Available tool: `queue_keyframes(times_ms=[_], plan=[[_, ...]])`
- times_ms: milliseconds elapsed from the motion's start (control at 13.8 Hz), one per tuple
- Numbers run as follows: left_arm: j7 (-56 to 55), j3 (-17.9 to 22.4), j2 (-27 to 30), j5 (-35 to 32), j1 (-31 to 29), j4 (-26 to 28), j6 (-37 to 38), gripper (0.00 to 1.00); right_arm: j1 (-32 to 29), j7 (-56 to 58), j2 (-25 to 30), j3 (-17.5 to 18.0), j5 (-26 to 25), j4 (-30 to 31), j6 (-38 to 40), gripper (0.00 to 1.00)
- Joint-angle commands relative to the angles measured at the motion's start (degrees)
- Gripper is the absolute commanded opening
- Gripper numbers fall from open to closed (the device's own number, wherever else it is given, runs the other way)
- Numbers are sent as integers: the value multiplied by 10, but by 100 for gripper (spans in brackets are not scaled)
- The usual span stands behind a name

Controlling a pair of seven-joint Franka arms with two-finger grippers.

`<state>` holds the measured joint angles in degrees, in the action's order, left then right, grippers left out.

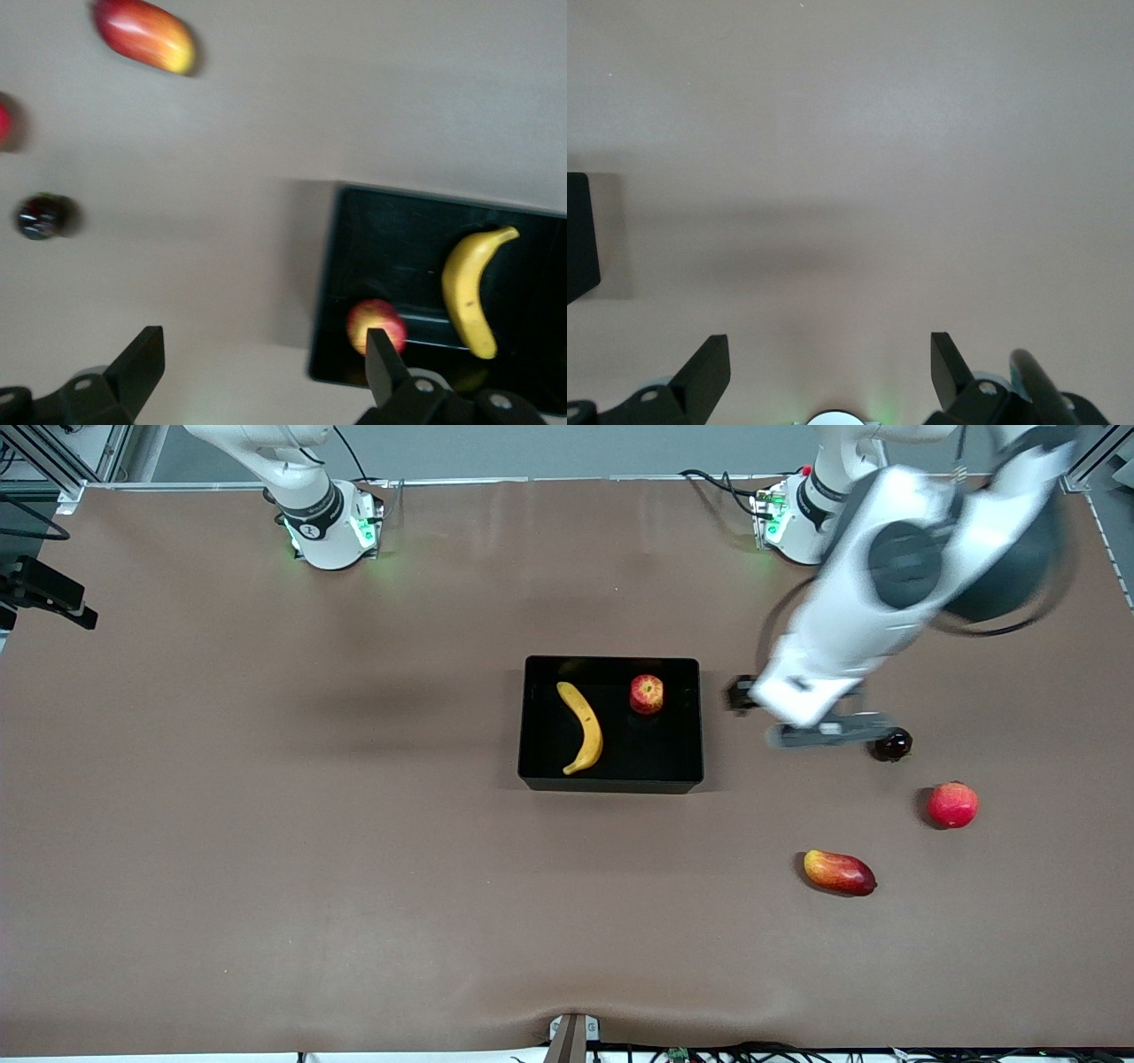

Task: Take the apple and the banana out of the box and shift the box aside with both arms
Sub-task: 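Lower the left gripper into the box and grasp the red apple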

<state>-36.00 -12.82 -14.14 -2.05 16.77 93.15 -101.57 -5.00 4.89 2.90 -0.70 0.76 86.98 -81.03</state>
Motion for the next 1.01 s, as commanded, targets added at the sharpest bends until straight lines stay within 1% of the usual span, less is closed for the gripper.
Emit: queue_keyframes(times_ms=[0, 144, 289, 578, 722, 939], plan=[[-69, 3, -21, -11, 54, 24, -56, 100, -12, -4, 3, 8, 3, 2, 1, 100], [-116, 3, -33, -11, 88, 66, -132, 100, -12, -4, 3, 8, 3, 2, 0, 100], [-120, 3, -53, -13, 106, 93, -165, 100, -12, -4, 3, 9, 4, 1, -3, 100], [-123, 1, -99, -29, 119, 117, -170, 100, -13, -2, -1, 8, 4, -1, -3, 100], [-133, 1, -126, -30, 121, 120, -171, 100, -13, -2, -1, 8, 4, -1, -3, 100], [-147, 1, -164, -30, 132, 120, -196, 100, -12, -2, -1, 8, 4, -1, -3, 100]])
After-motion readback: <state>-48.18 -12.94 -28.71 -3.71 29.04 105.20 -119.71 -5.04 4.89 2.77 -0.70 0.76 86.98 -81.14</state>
